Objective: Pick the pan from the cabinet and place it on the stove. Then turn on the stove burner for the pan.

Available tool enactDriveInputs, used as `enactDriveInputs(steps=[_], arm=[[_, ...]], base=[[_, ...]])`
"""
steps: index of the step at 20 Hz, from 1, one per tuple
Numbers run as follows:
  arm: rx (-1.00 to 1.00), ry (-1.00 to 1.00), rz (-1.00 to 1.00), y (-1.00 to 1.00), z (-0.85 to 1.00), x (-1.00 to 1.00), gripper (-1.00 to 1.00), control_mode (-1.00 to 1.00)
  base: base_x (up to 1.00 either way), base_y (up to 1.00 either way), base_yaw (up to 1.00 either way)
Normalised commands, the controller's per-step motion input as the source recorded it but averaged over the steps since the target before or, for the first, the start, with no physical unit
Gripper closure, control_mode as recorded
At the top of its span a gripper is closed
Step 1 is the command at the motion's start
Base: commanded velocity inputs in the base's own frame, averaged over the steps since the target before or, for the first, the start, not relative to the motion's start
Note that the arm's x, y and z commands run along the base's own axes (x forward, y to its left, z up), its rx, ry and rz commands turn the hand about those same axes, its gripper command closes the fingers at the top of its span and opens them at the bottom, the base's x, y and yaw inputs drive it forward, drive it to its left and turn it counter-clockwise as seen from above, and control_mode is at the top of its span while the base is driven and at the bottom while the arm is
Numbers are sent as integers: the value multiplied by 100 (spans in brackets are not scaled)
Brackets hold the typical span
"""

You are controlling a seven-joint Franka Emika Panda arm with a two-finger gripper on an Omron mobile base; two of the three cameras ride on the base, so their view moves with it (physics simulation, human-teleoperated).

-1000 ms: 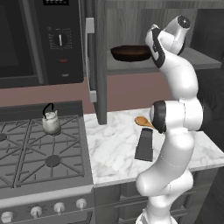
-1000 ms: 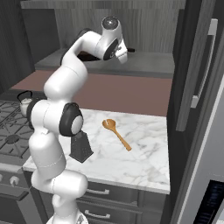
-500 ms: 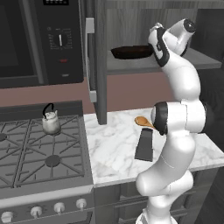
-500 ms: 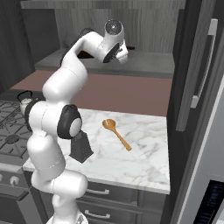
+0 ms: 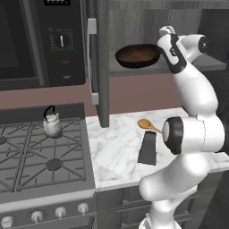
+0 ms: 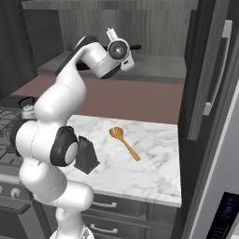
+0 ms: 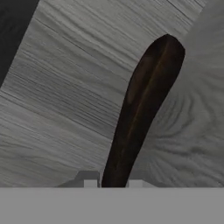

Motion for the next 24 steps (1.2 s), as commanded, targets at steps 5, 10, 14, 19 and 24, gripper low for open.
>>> enactDriveInputs(steps=[5, 10, 14, 19, 24], arm=[[2, -5, 0, 0, 7, -72, 100, -100], [4, -1, 2, 0, 2, -79, 100, -100], [5, 0, 7, 4, 0, -83, 100, -100], [4, 0, 12, 16, 0, -71, 100, -100], [4, 0, 16, 21, -9, -56, 100, -100]], base=[[0, 0, 0], [0, 0, 0], [0, 0, 0], [0, 0, 0], [0, 0, 0]])
